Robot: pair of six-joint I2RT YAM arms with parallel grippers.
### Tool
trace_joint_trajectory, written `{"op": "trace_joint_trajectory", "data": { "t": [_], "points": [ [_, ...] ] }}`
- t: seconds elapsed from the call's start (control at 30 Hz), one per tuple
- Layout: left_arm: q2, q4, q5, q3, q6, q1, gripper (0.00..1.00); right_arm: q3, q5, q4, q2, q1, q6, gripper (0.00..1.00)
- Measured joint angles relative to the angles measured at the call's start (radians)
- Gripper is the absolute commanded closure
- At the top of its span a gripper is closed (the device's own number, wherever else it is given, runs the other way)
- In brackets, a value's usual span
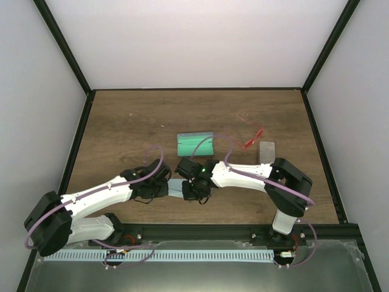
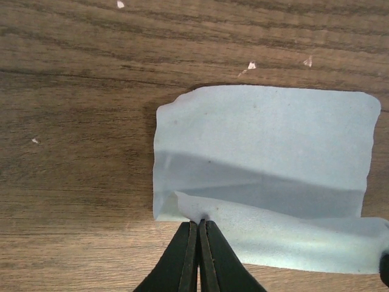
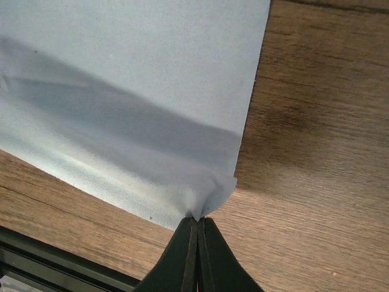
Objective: Organize the sunglasses
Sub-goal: Fold the glasses cleaning cloth at the center of the board.
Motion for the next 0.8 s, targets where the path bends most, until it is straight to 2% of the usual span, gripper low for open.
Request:
{"op": "trace_joint_trajectory", "data": {
  "t": [0.33,0.8],
  "points": [
    [-0.008,-0.001,0.011,-0.014,-0.003,0.0,0.95,0.017,0.004,-0.006,0.0,0.0,-0.004,0.99],
    [-0.137,-0.003,0.084,-0.122,-0.047,0.0,0.94,0.006,0.003,0.012,0.0,0.005,0.0,0.99]
  ]
}}
